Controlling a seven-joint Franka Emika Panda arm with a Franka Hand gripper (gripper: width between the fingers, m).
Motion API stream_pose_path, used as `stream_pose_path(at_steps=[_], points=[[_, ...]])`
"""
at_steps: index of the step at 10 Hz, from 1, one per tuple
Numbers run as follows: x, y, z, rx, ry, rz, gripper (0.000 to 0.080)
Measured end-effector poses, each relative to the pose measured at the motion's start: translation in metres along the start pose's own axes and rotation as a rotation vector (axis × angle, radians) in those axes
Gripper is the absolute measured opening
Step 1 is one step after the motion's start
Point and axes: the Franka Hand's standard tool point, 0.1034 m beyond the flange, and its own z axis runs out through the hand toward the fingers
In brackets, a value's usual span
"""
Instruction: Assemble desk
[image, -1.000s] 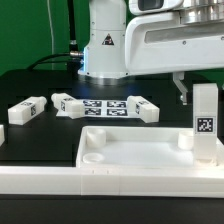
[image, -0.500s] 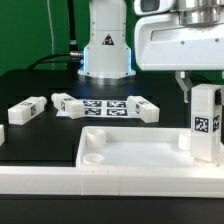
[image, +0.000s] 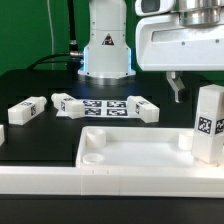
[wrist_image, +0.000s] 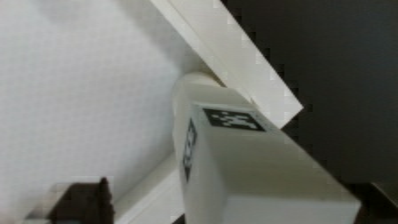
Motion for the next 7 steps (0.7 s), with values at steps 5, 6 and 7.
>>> stream_pose_path(at_steps=[5,6,7], points=[[-0.0051,-0.0036,0.0011,0.0,-0.003,-0.495,0.0649],[-0.0055,-0.0034,0.0015,0.0,-0.003,-0.519,0.0649],[-0.0053,-0.0033,0.0014,-0.001,-0.003,-0.607,0.0649]])
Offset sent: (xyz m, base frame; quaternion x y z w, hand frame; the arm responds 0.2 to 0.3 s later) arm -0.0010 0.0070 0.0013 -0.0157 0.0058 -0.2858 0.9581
